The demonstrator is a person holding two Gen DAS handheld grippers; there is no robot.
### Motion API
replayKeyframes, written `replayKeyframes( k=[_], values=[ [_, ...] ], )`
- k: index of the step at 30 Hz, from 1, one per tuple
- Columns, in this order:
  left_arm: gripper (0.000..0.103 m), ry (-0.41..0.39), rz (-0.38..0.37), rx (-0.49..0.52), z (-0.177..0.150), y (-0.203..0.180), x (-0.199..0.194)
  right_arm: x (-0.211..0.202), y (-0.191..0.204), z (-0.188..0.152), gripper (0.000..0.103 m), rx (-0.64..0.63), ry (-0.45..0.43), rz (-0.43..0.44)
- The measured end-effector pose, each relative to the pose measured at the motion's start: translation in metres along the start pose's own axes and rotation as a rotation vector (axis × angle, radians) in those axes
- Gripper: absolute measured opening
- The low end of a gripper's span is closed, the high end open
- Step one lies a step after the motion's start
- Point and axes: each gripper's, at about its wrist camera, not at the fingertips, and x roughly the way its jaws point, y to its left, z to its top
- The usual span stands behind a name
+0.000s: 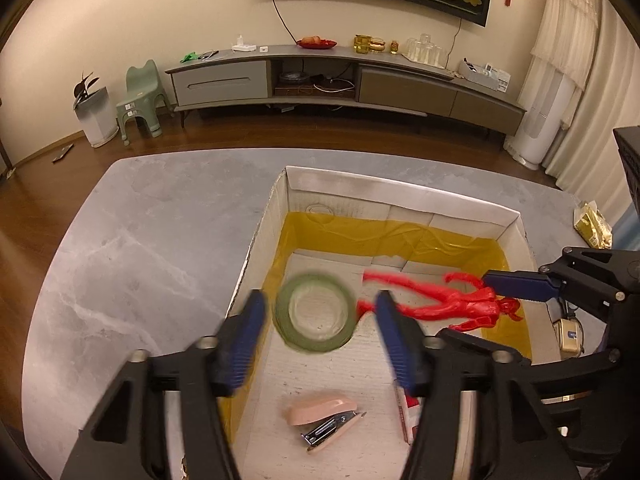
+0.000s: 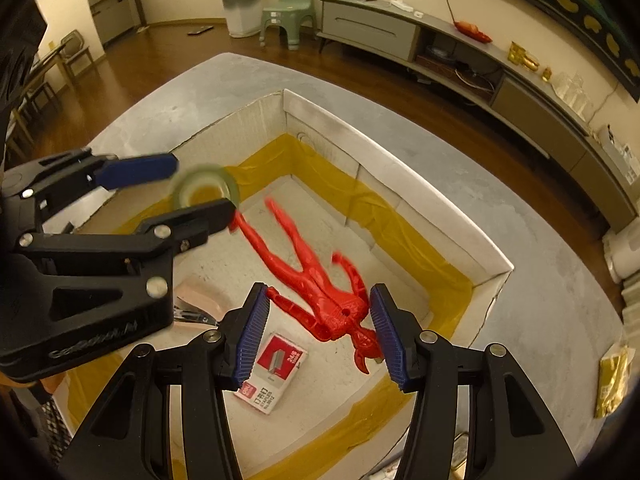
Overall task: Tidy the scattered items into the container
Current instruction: 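Open both tools to drop the tape roll and red figure inside, then move both tools back toward the tissue pack and white charger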
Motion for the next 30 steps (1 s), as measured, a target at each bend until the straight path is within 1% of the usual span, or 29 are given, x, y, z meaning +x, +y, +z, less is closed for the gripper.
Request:
replayKeyframes(
  k=[1,3,6,13,18,23,25,30],
  values=[
    [0.074,-0.007,0.002,-0.010,0.000,0.002,-0.001,0.000,0.001,0.000,0.056,-0.004,-0.003,-0.008],
    [0.074,-0.012,-0.011,-0.021,0.001,0.005,-0.003,-0.002,0.003,-0.001,0.056,-0.005,-0.013,-0.014],
    [0.074,-0.030,-0.005,-0.021,-0.001,0.006,-0.008,-0.010,0.004,-0.004,0.056,-0.001,-0.036,-0.020],
    [0.074,-0.091,0.010,-0.033,-0.003,0.002,-0.025,-0.037,0.005,-0.027,0.056,0.030,-0.105,0.034],
    [0.074,-0.120,0.066,0.007,-0.013,-0.009,-0.035,-0.052,0.005,-0.049,0.055,0.066,-0.127,0.059],
    [0.074,-0.184,0.097,0.047,-0.031,-0.026,-0.055,-0.076,0.006,-0.073,0.055,0.085,-0.161,0.092],
    [0.074,-0.216,0.098,0.064,-0.036,-0.033,-0.064,-0.085,0.006,-0.082,0.055,0.086,-0.172,0.104],
    [0.074,-0.258,0.075,0.071,-0.044,-0.042,-0.094,-0.109,0.013,-0.102,0.055,0.078,-0.210,0.129]
  ],
)
